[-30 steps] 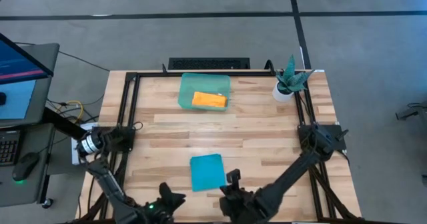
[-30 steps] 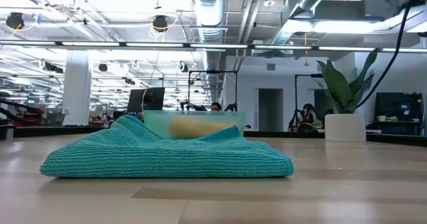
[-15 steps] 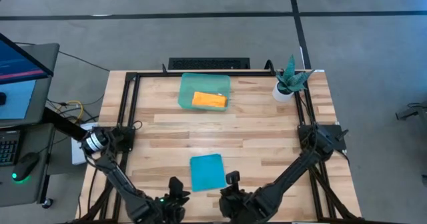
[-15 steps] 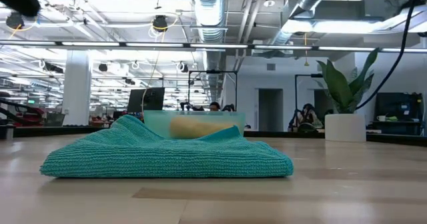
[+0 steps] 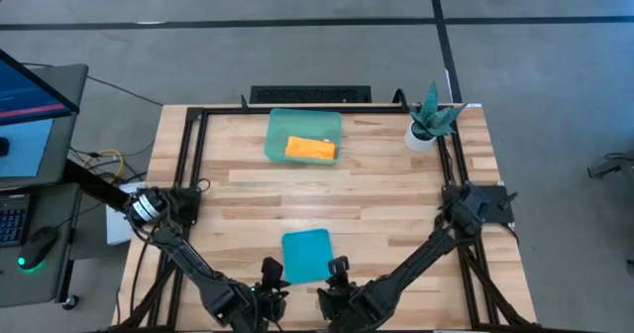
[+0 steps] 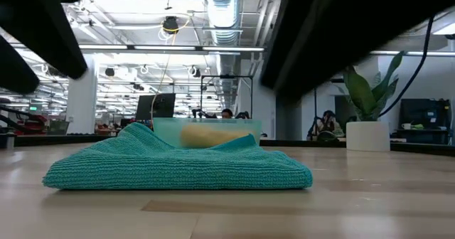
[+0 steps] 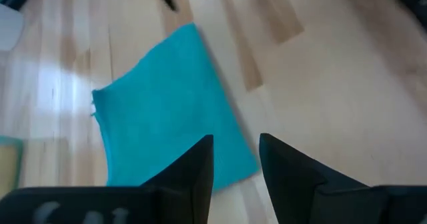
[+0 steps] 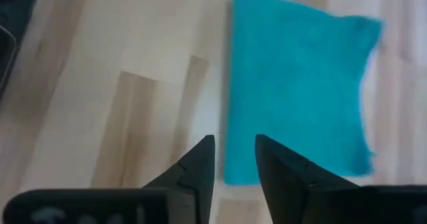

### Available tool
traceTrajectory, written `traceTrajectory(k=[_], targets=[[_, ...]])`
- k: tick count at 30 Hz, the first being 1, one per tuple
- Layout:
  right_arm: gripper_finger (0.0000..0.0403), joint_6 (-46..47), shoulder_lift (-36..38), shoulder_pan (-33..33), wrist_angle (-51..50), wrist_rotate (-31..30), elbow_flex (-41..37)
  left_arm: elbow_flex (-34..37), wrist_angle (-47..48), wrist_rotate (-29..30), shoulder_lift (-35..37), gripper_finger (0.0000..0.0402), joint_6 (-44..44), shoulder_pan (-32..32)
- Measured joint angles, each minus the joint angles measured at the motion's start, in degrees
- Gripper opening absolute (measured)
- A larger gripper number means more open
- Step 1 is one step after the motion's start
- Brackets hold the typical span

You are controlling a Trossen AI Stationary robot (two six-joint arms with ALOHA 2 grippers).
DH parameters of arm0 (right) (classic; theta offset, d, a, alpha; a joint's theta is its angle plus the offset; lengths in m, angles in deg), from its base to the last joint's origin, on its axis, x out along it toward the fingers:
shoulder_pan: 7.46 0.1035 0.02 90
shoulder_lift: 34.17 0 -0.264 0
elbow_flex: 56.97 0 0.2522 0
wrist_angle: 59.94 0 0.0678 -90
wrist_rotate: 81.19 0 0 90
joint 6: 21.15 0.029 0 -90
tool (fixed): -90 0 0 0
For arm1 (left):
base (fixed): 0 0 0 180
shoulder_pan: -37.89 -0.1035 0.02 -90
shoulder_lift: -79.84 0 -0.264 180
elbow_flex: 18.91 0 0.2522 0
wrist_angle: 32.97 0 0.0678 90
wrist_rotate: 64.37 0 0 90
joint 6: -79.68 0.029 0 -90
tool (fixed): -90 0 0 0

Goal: Roll microfiber towels into tight, uniform cylinder then place into a basket
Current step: Roll the blue microfiber towel

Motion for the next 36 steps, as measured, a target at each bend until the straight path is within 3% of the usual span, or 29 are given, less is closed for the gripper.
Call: traceTrajectory(k=[10,16,27,36], targets=[[0.0134,0.48,-1.82,-2.87,0.18,8.08,-0.09,5.21,-6.05,-2.85,0.0,0.0115,-0.22,-2.47],[0.014,1.84,-1.8,-3.76,0.18,8.05,-1.15,8.89,-14.25,-4.99,0.0,0.0115,1.76,-3.88],[0.0146,4.63,-1.45,-5.16,2.18,9.09,-6.09,12.18,-16.02,-8.6,0.19,0.0115,-1.32,-6.34],[0.0102,7.36,-1.46,-6.65,3.36,9.99,-6.32,12.2,-15.61,-9.05,0.22,0.01,-2.38,-6.59]])
